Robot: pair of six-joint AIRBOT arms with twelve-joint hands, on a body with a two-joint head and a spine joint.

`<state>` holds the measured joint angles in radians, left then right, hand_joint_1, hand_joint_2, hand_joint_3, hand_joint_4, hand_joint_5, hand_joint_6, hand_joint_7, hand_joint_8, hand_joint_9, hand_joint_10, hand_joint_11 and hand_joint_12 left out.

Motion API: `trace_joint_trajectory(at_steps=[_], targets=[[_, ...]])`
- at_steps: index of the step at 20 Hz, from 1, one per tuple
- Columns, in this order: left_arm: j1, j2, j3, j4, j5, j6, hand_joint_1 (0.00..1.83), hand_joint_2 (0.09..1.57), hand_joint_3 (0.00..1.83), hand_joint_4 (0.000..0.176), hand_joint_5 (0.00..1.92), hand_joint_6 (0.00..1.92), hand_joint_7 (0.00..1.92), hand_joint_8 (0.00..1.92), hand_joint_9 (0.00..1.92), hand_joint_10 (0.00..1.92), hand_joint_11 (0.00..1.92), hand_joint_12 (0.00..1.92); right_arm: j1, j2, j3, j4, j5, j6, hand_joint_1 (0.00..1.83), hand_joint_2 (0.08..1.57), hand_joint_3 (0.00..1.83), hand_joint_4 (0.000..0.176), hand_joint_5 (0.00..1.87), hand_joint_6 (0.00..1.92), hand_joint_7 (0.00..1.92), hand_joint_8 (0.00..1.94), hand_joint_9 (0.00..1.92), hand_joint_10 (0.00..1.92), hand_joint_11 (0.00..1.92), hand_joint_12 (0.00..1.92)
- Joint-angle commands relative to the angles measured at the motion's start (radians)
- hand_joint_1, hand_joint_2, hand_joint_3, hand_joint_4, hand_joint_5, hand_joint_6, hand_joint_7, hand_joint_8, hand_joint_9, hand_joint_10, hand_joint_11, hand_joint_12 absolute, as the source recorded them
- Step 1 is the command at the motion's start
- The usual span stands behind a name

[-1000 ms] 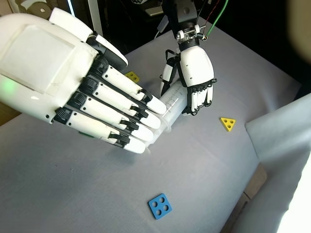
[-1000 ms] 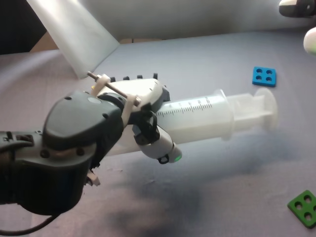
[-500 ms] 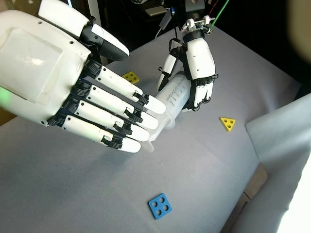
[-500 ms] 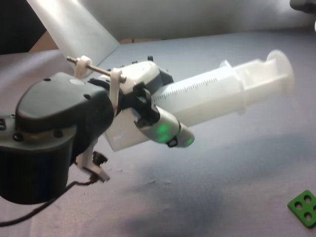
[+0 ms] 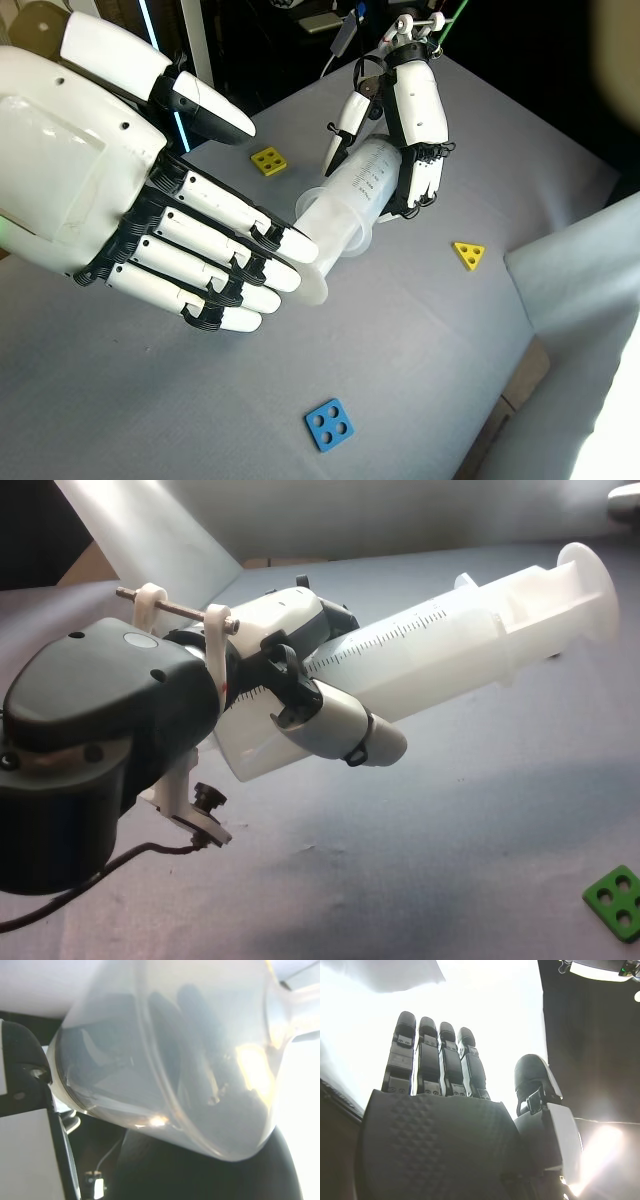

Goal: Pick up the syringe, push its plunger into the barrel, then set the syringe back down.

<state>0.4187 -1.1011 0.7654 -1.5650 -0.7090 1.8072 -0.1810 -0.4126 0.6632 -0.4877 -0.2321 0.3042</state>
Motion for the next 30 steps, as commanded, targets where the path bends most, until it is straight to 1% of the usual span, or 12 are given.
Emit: trace_joint_trajectory(at_steps=[1,5,7,13,14,17,18,19,22,23,27,30], targets=[[-0.017,0.007,-0.004,0.077,-0.005,-0.027,1.34,1.21,0.00,0.000,0.87,1.12,0.74,1.37,0.65,1.53,0.37,1.59,0.016,0.004,0.001,0.000,0.056,0.030,0.00,1.44,0.00,0.000,0.16,0.00,0.13,0.00,0.10,0.00,0.00,0.31],[-0.020,0.012,-0.004,0.087,-0.003,-0.047,1.34,1.21,0.00,0.000,0.86,1.14,0.74,1.37,0.67,1.51,0.41,1.53,0.017,0.005,0.001,0.000,0.033,0.074,0.00,1.44,0.00,0.000,0.16,0.00,0.14,0.00,0.11,0.00,0.00,0.33],[-0.022,0.012,-0.006,0.090,-0.003,-0.054,1.34,1.21,0.00,0.000,0.86,1.15,0.75,1.35,0.66,1.51,0.39,1.55,0.016,0.005,0.001,0.000,0.005,0.124,0.00,1.44,0.00,0.000,0.16,0.00,0.14,0.00,0.11,0.00,0.00,0.33],[-0.028,0.011,-0.021,0.111,-0.012,-0.065,1.34,1.22,0.00,0.000,0.86,1.13,0.73,1.40,0.65,1.53,0.39,1.56,0.014,0.003,0.001,0.000,0.007,0.174,0.00,1.44,0.00,0.000,0.16,0.00,0.14,0.00,0.12,0.00,0.00,0.32],[-0.028,0.010,-0.021,0.115,-0.013,-0.065,1.34,1.22,0.00,0.000,0.86,1.13,0.73,1.40,0.65,1.53,0.39,1.56,0.013,0.001,0.002,0.000,0.034,0.179,0.00,1.44,0.00,0.000,0.16,0.00,0.14,0.00,0.12,0.00,0.00,0.32],[-0.028,0.010,-0.021,0.117,-0.013,-0.065,1.34,1.21,0.00,0.000,0.86,1.12,0.74,1.39,0.66,1.51,0.40,1.56,0.012,-0.010,0.002,-0.001,0.054,0.185,0.00,1.44,0.00,0.000,0.15,0.00,0.14,0.00,0.12,0.00,0.00,0.34],[-0.027,0.010,-0.021,0.118,-0.013,-0.065,1.34,1.21,0.00,0.000,0.87,1.08,0.77,1.38,0.66,1.51,0.36,1.61,0.011,-0.013,0.002,-0.001,0.055,0.188,0.00,1.44,0.00,0.000,0.16,0.00,0.14,0.00,0.12,0.00,0.00,0.36],[-0.027,0.009,-0.021,0.118,-0.013,-0.065,1.34,1.21,0.00,0.000,0.86,1.10,0.76,1.40,0.65,1.53,0.35,1.63,0.010,-0.015,0.002,-0.001,0.055,0.193,0.00,1.44,0.00,0.000,0.16,0.00,0.14,0.00,0.12,0.00,0.00,0.36],[-0.027,0.007,-0.021,0.119,-0.016,-0.065,1.34,1.21,0.00,0.000,0.85,1.14,0.78,1.35,0.66,1.51,0.34,1.62,0.006,-0.025,0.002,0.000,0.055,0.207,0.00,1.44,0.00,0.000,0.16,0.00,0.15,0.00,0.12,0.00,0.00,0.37],[-0.027,0.006,-0.021,0.121,-0.018,-0.065,1.34,1.20,0.00,0.000,0.87,1.09,0.79,1.35,0.67,1.50,0.36,1.59,0.005,-0.031,0.002,0.000,0.059,0.210,0.00,1.44,0.00,0.000,0.16,0.00,0.15,0.00,0.13,0.00,0.00,0.37],[-0.026,0.004,-0.016,0.124,-0.022,-0.061,1.34,1.21,0.00,0.000,0.86,1.09,0.73,1.42,0.66,1.54,0.42,1.55,0.000,-0.060,0.002,0.000,0.088,0.214,0.00,1.44,0.00,0.000,0.15,0.00,0.14,0.00,0.12,0.00,0.00,0.35],[-0.026,0.004,-0.014,0.124,-0.024,-0.058,1.34,1.21,0.00,0.000,0.86,1.11,0.75,1.38,0.68,1.51,0.42,1.53,-0.005,-0.075,0.001,0.000,0.099,0.214,0.00,1.44,0.00,0.000,0.15,0.00,0.14,0.00,0.12,0.00,0.00,0.34]])
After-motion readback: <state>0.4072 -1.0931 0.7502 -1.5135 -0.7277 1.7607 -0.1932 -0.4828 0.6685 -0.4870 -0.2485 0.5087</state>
